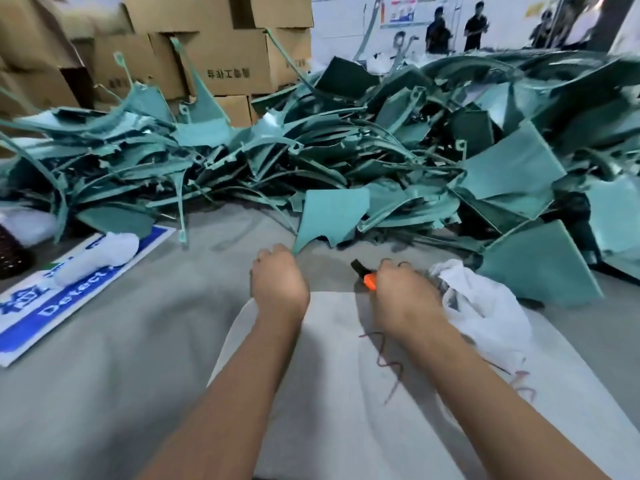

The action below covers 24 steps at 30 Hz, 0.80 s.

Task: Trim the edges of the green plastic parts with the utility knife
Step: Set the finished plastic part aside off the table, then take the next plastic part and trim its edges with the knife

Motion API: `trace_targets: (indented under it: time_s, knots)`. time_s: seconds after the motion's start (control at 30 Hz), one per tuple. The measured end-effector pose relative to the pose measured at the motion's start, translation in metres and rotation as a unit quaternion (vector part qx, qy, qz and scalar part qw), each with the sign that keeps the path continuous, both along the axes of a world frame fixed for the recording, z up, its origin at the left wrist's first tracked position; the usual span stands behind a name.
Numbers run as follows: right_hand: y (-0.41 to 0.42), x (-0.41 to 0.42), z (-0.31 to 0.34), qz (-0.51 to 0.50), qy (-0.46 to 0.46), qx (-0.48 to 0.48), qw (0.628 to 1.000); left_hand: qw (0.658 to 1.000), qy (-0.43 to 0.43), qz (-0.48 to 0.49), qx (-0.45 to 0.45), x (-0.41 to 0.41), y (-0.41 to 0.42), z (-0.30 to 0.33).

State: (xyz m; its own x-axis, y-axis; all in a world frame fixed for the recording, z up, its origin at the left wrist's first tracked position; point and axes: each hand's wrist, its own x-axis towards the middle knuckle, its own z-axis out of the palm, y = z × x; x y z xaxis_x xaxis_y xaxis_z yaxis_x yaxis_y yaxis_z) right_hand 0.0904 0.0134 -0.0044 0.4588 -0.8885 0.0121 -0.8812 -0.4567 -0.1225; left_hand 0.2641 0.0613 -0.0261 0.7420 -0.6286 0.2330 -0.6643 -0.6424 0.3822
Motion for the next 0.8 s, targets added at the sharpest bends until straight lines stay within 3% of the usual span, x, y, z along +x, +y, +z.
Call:
trace_targets:
  time_s: [0.1,0.17,0.23,0.3,0.37,0.43,0.5,0.53,0.6,0.7,0.8]
  knots:
    - [-0.016,-0.014,-0.004,-0.004,0.054,-0.043,0.998,0.995,0.021,0.004,-0.098,0.013,0.008,-0.006]
    - [-0.021,-0.02,-0.007,-0.014,0.042,-0.056,0.997,0.988,0.008,-0.008,-0.157,0.014,0.017,-0.011]
    - [-0.021,-0.021,-0.008,0.005,-0.057,-0.048,0.997,0.974,0.017,0.008,-0.227,0.014,0.022,-0.01]
    - [-0.017,-0.02,-0.007,0.057,-0.182,-0.053,0.98,0.939,0.098,-0.001,-0.329,0.011,0.022,-0.006]
    - [-0.011,-0.017,-0.004,0.12,-0.239,-0.08,0.96,0.877,0.246,-0.077,-0.406,-0.002,0.02,0.001]
    - [-0.007,-0.014,-0.004,0.156,-0.241,-0.119,0.951,0.772,0.411,-0.174,-0.453,-0.015,0.02,0.007]
    - [-0.007,-0.012,-0.006,0.18,-0.323,-0.119,0.921,0.654,0.548,-0.256,-0.454,-0.021,0.024,0.009]
    - [-0.007,-0.012,-0.008,0.19,-0.385,-0.11,0.897,0.611,0.594,-0.29,-0.436,-0.022,0.026,0.009]
    - [-0.007,-0.015,-0.008,0.194,-0.513,-0.031,0.836,0.574,0.641,-0.346,-0.374,-0.019,0.031,0.009]
    - [-0.006,-0.023,-0.001,0.143,-0.666,0.204,0.703,0.581,0.662,-0.396,-0.26,-0.013,0.039,0.009]
    - [-0.015,-0.034,0.007,0.113,-0.763,0.328,0.546,0.579,0.668,-0.422,-0.202,-0.011,0.044,0.01]
